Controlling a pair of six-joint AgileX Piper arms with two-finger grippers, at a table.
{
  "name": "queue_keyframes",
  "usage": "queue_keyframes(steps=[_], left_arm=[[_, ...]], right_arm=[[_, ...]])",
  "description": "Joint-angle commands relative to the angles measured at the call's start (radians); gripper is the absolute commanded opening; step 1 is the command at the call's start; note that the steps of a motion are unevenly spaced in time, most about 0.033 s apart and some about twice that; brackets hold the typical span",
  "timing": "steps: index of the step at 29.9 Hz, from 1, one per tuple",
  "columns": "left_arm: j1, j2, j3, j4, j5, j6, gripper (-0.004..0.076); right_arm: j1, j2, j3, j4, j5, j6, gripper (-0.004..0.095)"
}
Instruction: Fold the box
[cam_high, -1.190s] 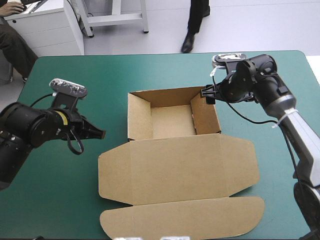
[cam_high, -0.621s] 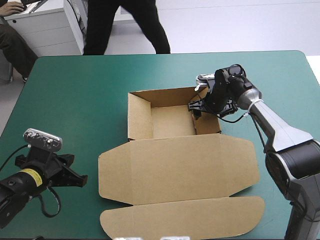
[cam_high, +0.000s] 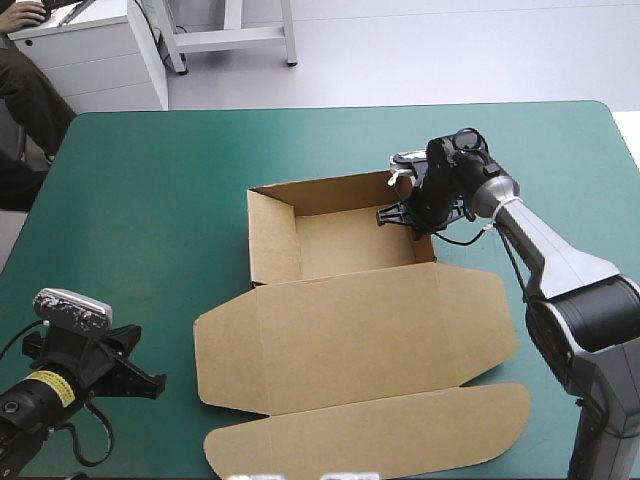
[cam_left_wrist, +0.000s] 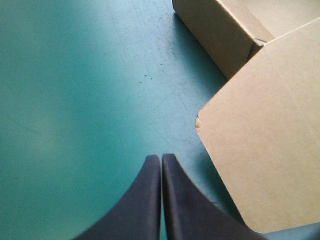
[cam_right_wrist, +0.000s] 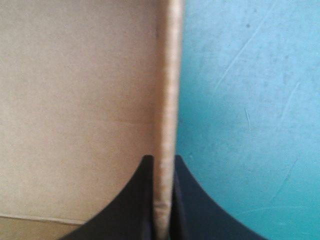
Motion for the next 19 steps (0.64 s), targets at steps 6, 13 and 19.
queue_keyframes(steps=[6, 13, 19], left_arm=[[-0.003, 0.004, -0.025, 0.027, -0.067, -0.001, -0.0010], [-0.003, 0.004, -0.025, 0.027, -0.067, -0.001, -0.0010], [-0.003, 0.004, -0.025, 0.031, -0.069, -0.001, -0.0010]], right_arm=[[-0.120, -0.059, -0.238, -0.093, 0.082, -0.026, -0.0020], [-0.360, -0.059, -0.318, -0.169, 0.075, -0.064, -0.0020], [-0.587, -0.042, -0.314, -0.163, 0.037, -0.064, -0.0020]])
